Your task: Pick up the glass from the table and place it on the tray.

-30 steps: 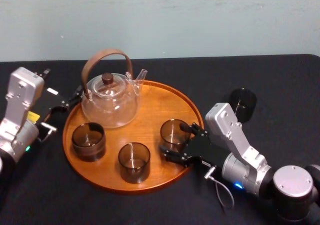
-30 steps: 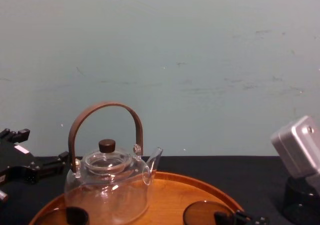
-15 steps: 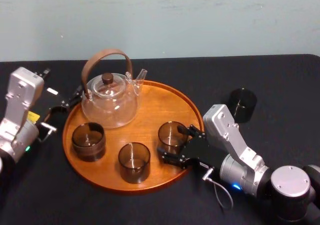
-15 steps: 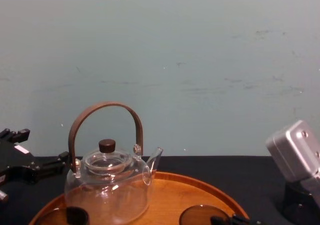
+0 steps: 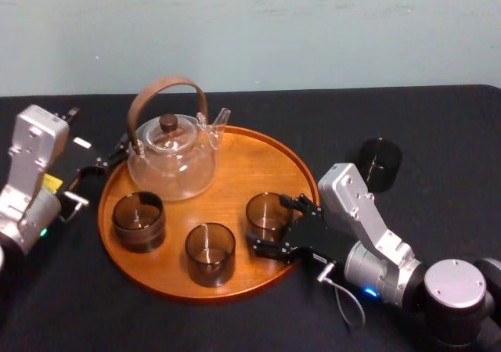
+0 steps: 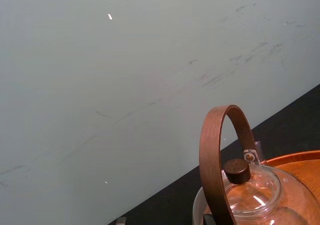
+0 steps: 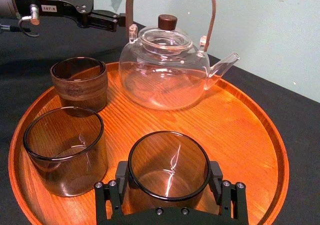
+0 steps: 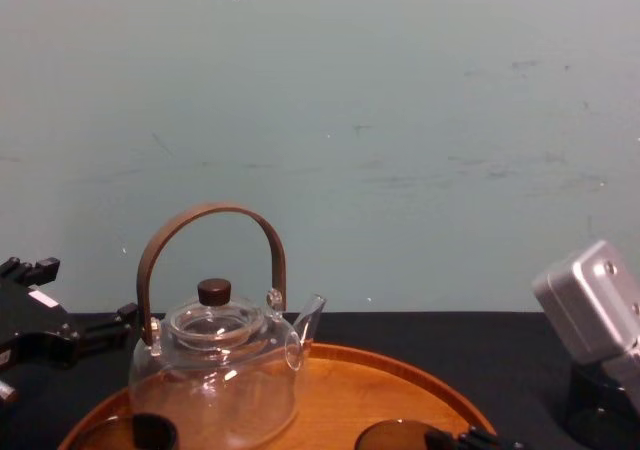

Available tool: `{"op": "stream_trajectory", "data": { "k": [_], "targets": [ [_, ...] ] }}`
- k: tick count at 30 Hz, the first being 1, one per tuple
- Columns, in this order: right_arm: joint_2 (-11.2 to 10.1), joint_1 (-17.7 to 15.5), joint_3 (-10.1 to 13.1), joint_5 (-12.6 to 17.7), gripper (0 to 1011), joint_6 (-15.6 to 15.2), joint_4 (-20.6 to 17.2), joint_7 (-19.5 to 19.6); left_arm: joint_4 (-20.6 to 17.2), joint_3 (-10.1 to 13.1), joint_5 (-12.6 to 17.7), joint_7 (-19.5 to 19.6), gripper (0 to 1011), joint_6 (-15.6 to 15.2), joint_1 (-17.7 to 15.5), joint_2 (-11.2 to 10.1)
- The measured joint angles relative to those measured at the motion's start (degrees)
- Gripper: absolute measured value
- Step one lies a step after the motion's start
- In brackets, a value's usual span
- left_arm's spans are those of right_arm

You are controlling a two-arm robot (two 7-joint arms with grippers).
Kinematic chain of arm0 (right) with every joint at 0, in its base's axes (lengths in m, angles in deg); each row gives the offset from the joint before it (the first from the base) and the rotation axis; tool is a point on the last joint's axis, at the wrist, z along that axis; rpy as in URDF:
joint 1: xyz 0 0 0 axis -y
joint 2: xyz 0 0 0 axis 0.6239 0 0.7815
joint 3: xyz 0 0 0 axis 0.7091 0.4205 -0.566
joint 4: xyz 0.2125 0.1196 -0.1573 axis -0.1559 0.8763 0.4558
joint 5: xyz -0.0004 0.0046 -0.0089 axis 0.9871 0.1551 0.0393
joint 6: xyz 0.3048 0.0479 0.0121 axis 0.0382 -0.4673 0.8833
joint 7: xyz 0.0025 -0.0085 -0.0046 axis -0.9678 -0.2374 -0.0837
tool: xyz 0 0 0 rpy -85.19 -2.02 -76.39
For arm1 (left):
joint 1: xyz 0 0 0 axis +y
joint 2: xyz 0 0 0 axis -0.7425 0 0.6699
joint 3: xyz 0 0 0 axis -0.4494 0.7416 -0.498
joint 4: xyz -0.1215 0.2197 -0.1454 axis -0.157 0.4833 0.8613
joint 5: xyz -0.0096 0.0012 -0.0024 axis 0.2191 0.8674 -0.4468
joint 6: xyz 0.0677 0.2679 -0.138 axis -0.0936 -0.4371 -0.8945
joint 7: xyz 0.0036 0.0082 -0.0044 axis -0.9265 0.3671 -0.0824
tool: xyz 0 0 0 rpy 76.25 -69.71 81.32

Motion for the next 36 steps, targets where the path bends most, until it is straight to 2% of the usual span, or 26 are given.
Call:
{"op": "stream_trajectory", "data": {
  "k": [16,36],
  "targets": [
    [-0.46,-0.27,0.17,0.77,1003,0.29,-0.39,-0.58,0.0,0.0,0.0,0.0,1001,0.0,0.0,0.0],
    [-4.04,-5.46,3.7,2.42,1002,1.2,-8.34,1.06,0.0,0.0,0.0,0.0,1001,0.0,0.0,0.0]
  ]
}}
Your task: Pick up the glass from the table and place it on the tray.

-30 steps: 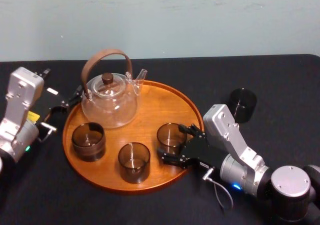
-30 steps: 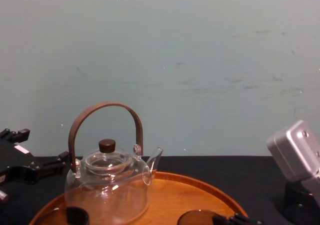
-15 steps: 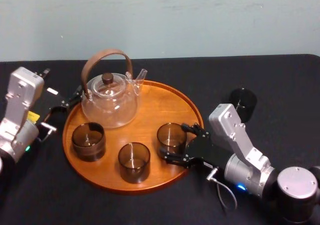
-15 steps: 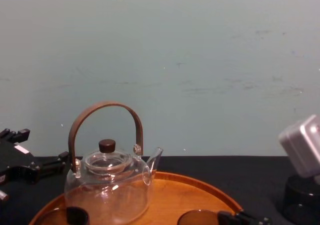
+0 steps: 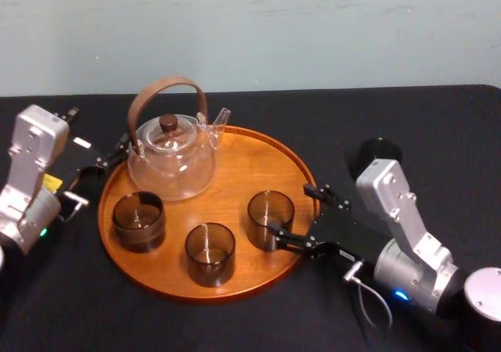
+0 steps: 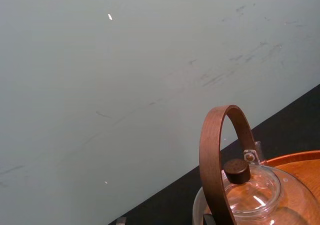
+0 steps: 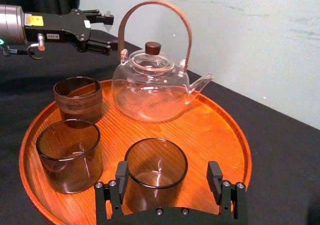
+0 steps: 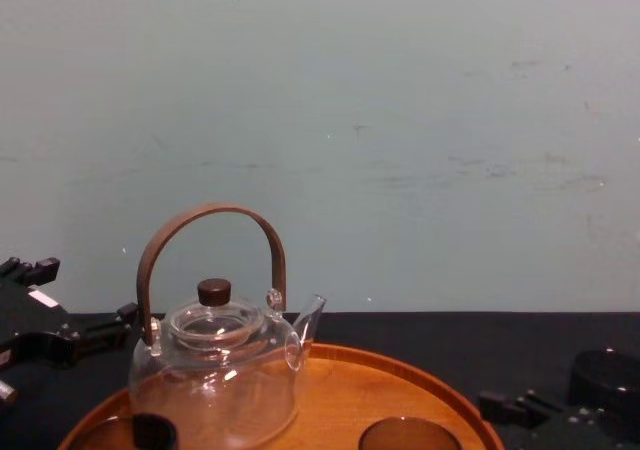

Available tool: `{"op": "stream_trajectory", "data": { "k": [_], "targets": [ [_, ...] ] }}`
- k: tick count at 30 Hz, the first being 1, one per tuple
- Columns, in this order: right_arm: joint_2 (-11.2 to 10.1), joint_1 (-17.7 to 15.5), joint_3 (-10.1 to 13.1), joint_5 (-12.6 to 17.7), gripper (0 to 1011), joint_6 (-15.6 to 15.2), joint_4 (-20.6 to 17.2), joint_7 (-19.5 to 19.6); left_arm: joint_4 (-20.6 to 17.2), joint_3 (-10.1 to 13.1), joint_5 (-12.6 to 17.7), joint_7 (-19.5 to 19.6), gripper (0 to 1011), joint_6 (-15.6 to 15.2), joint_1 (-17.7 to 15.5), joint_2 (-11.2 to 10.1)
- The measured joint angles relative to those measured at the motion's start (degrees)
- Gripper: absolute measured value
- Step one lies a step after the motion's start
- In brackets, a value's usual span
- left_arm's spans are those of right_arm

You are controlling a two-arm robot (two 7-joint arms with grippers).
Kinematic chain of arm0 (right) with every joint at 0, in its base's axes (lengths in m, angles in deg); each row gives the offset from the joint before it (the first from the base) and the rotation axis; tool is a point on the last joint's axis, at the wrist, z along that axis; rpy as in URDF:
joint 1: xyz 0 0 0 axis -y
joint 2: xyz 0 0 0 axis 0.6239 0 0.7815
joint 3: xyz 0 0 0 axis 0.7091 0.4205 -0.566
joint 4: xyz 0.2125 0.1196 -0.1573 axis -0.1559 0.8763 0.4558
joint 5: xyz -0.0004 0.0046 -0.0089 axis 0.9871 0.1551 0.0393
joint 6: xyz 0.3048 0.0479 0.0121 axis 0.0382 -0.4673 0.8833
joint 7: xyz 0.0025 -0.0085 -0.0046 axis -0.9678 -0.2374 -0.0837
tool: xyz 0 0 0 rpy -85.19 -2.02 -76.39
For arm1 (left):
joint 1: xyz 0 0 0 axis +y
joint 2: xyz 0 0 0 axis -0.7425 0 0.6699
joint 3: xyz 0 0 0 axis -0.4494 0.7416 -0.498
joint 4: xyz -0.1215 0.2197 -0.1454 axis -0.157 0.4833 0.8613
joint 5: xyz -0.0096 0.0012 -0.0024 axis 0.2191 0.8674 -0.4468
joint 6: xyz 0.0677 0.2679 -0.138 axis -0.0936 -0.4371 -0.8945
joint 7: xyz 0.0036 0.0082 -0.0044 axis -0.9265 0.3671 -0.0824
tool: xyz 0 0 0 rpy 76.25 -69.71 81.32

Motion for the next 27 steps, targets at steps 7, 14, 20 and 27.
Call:
{"op": "stream_trajectory", "data": {
  "k": [7,14,20,27],
  "targets": [
    [-1.24,-1.81,1.46,0.91,1002,0.41,-1.83,0.05,0.0,0.0,0.0,0.0,1001,0.0,0.0,0.0],
    [-1.94,-2.79,3.06,2.38,1003,0.73,-2.38,-0.04,0.0,0.0,0.0,0.0,1002,0.0,0.0,0.0],
    [-2.22,-3.05,4.67,3.46,1002,0.63,-1.65,0.46,0.0,0.0,0.0,0.0,1001,0.0,0.0,0.0],
    [-2.02,-2.27,6.08,3.87,1002,0.42,0.47,1.49,0.0,0.0,0.0,0.0,1001,0.0,0.0,0.0]
  ]
}}
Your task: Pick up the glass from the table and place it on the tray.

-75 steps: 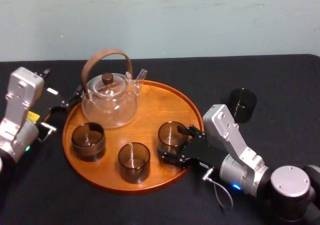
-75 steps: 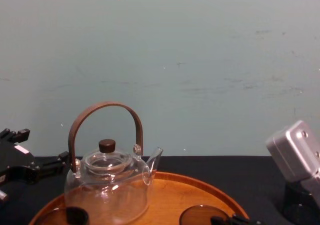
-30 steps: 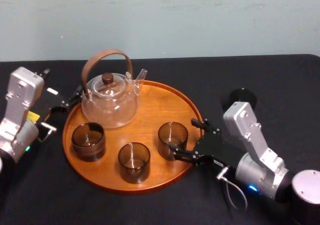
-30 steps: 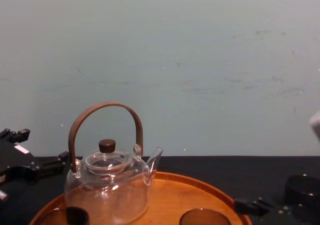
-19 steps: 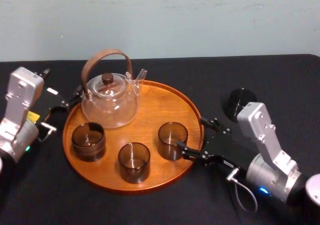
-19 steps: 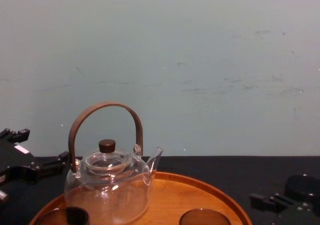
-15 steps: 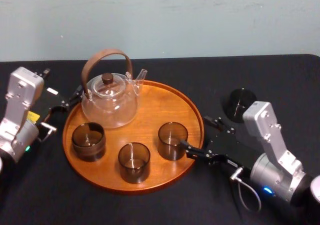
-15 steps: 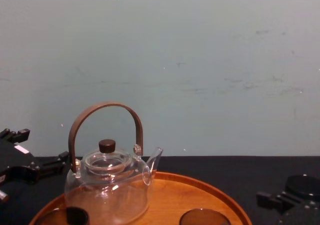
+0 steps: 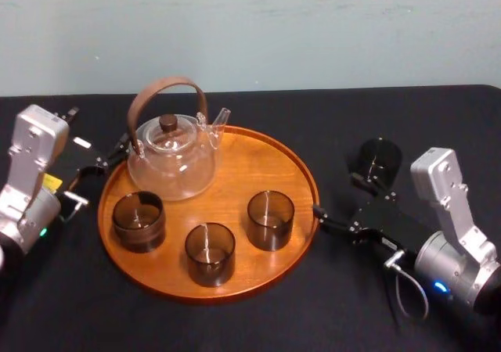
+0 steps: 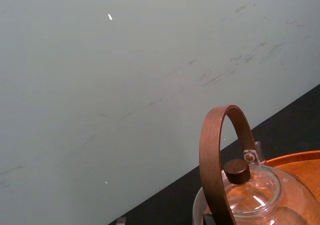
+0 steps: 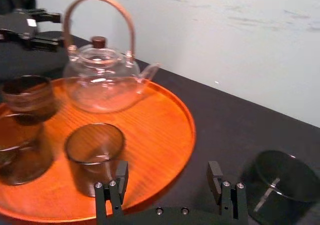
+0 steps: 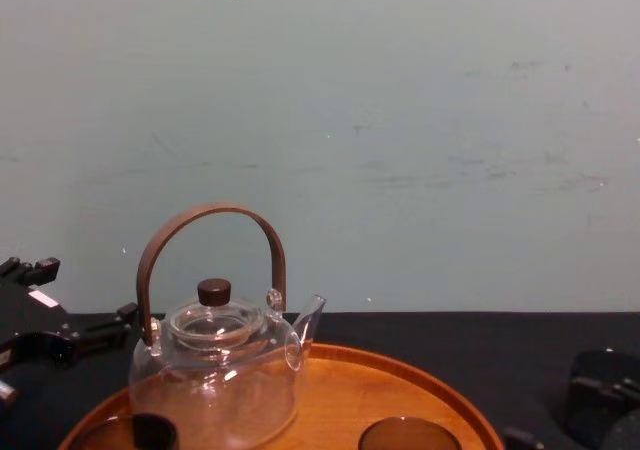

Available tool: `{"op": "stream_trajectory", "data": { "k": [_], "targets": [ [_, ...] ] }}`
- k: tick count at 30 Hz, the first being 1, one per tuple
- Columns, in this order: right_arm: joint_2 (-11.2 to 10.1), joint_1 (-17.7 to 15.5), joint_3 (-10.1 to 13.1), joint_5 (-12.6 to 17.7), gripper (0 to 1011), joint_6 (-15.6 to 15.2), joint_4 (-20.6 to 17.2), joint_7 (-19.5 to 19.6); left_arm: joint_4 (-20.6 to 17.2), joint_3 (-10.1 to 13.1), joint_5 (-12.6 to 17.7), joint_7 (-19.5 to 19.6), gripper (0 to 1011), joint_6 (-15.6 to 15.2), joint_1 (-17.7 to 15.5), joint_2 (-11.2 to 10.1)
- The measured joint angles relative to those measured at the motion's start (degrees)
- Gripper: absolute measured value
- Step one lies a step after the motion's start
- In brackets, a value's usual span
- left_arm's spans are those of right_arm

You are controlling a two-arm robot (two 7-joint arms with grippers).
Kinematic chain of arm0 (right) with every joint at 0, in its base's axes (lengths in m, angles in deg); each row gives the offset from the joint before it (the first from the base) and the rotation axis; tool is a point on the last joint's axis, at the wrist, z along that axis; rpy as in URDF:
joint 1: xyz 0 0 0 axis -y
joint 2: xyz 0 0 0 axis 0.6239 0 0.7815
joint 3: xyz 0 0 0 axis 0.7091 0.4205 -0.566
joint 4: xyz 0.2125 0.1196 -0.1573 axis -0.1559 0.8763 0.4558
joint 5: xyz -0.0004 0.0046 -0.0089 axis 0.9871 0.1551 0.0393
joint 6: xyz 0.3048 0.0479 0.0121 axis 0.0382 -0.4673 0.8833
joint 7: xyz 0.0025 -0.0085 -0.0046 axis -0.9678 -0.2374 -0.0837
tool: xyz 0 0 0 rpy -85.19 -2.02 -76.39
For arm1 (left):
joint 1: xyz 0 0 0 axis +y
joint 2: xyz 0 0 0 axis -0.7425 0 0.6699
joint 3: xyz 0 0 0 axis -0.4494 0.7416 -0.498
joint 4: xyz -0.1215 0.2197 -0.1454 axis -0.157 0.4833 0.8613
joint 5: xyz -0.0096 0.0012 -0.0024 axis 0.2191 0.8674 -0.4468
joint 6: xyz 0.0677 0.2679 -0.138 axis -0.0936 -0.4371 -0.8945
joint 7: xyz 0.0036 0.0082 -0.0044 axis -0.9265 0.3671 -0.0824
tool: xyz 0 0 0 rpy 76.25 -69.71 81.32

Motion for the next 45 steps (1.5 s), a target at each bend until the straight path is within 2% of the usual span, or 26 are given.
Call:
{"op": "stream_trajectory", "data": {
  "k": [8,23,45],
  "targets": [
    [1.04,2.02,1.59,-0.24,1003,-0.4,3.89,1.65,0.0,0.0,0.0,0.0,1001,0.0,0.0,0.0],
    [2.68,4.77,4.47,-0.31,1002,-1.42,8.93,3.52,0.0,0.0,0.0,0.0,1001,0.0,0.0,0.0],
    [3.79,5.43,6.32,-0.34,1002,-2.2,11.05,3.84,0.0,0.0,0.0,0.0,1001,0.0,0.0,0.0]
  ]
}}
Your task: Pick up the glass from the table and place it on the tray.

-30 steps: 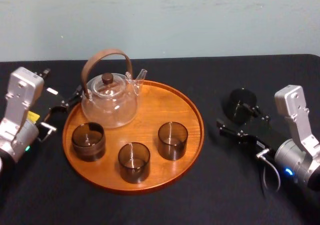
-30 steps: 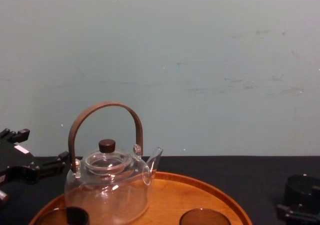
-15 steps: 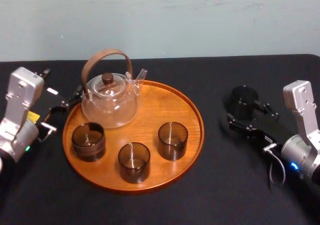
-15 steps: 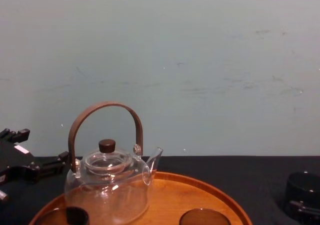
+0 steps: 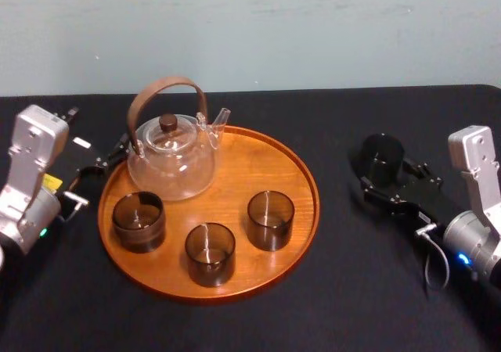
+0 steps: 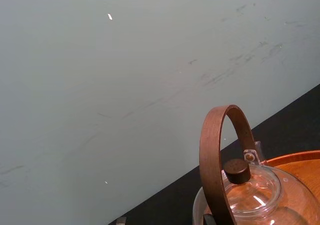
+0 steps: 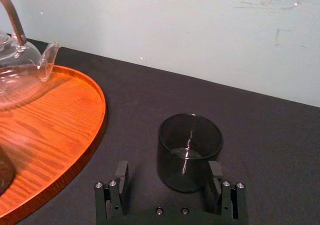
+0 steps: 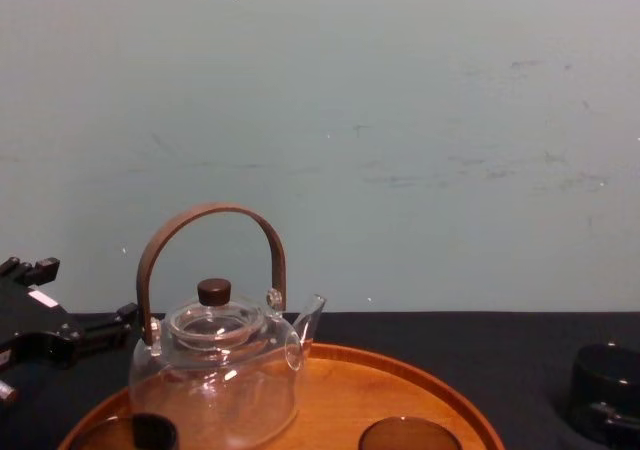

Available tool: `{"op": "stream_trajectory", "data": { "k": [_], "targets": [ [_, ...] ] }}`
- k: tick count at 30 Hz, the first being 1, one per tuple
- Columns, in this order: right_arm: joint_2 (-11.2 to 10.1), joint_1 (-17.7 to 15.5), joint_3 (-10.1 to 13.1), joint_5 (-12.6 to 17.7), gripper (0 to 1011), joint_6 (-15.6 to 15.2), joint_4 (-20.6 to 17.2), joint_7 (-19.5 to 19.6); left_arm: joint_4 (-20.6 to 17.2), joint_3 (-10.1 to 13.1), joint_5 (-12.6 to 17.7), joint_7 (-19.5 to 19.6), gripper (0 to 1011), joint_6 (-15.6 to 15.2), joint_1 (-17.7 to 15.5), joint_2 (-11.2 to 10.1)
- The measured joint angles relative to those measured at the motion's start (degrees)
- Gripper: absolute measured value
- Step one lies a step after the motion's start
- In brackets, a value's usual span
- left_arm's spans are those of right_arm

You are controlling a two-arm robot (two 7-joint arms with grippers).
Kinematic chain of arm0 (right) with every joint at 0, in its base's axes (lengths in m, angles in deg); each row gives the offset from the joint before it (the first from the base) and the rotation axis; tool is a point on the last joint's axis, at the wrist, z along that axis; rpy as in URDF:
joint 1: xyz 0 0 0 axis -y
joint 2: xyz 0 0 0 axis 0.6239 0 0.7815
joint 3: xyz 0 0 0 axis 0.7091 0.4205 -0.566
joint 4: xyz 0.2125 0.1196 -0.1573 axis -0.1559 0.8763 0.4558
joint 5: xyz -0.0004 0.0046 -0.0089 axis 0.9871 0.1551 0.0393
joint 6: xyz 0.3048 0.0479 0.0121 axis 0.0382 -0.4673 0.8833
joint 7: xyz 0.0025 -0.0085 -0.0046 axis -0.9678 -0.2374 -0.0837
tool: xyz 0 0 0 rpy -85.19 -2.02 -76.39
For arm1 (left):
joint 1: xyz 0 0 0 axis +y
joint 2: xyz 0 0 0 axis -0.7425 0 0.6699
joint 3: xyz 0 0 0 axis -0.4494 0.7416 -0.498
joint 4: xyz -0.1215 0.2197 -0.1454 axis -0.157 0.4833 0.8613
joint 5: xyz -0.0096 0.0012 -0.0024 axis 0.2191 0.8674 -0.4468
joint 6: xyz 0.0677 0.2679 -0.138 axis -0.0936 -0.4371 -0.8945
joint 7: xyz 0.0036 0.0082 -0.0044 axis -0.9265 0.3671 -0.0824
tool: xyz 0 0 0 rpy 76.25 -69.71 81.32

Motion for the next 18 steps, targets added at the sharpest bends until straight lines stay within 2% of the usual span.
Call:
{"op": "stream_trajectory", "data": {
  "k": [18],
  "targets": [
    [0.85,1.09,0.77,-0.24,1002,-0.88,1.23,0.63,0.0,0.0,0.0,0.0,1001,0.0,0.0,0.0]
  ]
}}
